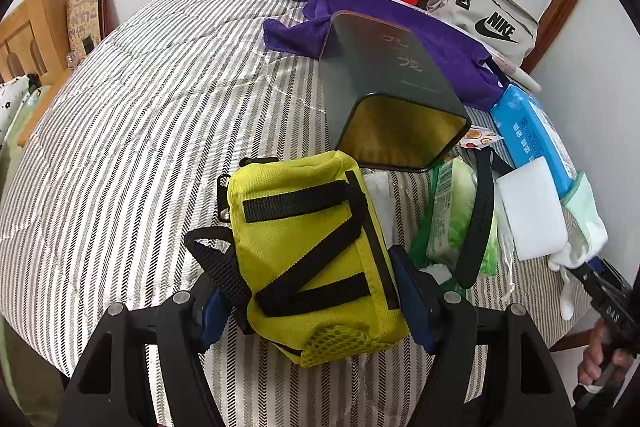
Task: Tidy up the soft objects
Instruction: 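Carry the yellow pouch and white gloves with both tools onto the purple towel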
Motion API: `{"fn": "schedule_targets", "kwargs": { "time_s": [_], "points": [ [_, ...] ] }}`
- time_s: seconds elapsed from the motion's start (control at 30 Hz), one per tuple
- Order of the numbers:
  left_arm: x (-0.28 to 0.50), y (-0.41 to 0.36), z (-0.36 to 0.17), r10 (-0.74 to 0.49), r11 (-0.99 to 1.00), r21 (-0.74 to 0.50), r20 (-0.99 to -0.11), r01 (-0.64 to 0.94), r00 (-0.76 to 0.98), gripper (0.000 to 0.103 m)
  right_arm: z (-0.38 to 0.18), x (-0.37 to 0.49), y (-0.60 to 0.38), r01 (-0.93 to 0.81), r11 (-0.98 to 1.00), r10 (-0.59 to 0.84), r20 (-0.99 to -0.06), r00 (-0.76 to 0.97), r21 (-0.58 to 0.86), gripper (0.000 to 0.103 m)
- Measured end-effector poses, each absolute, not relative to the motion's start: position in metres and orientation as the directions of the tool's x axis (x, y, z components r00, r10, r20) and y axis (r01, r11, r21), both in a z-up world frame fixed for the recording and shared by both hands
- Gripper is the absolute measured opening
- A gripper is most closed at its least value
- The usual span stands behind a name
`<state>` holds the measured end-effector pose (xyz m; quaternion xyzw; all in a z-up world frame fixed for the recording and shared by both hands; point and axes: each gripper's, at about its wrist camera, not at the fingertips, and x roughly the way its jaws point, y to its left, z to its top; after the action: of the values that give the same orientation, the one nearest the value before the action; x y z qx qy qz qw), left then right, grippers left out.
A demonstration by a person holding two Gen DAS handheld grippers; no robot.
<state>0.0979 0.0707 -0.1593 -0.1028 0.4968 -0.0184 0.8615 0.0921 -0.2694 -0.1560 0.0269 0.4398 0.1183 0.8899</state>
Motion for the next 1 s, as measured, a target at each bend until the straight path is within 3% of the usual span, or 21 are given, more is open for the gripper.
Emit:
{"fn": "schedule_targets", "kwargs": {
  "time_s": [0.1, 0.13, 0.23, 0.5, 0.67, 1.0],
  "points": [
    [0.098, 0.071, -0.159, -0.141, 0.978, -0.200, -0.851, -0.063, 0.506, 0.070, -0.158, 0.100, -0.272, -0.160, 0.968, 0.252, -0.759, 0.600, 0.195, 0.063],
    [0.098, 0.071, -0.159, -0.144, 0.977, -0.202, -0.850, -0.062, 0.506, 0.070, -0.158, 0.101, -0.273, -0.161, 0.963, 0.269, -0.737, 0.620, 0.216, 0.058],
    [0.098, 0.070, -0.159, -0.143, 0.979, -0.197, -0.851, -0.055, 0.506, 0.070, -0.154, 0.097, -0.268, -0.229, 0.946, 0.323, -0.705, 0.631, 0.228, 0.011],
    [0.096, 0.070, -0.159, -0.141, 0.979, -0.195, -0.844, -0.052, 0.517, 0.070, -0.139, 0.057, -0.279, -0.323, 0.919, 0.384, -0.711, 0.589, 0.228, 0.012],
    [0.091, 0.069, -0.155, -0.144, 0.978, -0.201, -0.839, -0.052, 0.524, 0.069, -0.133, 0.043, -0.298, -0.254, 0.944, 0.325, -0.729, 0.603, 0.211, 0.012],
    [0.079, 0.072, -0.121, -0.186, 0.968, -0.250, -0.802, -0.037, 0.568, 0.068, -0.112, 0.044, -0.299, -0.245, 0.939, 0.343, -0.697, 0.630, 0.241, 0.012]
  ]
}}
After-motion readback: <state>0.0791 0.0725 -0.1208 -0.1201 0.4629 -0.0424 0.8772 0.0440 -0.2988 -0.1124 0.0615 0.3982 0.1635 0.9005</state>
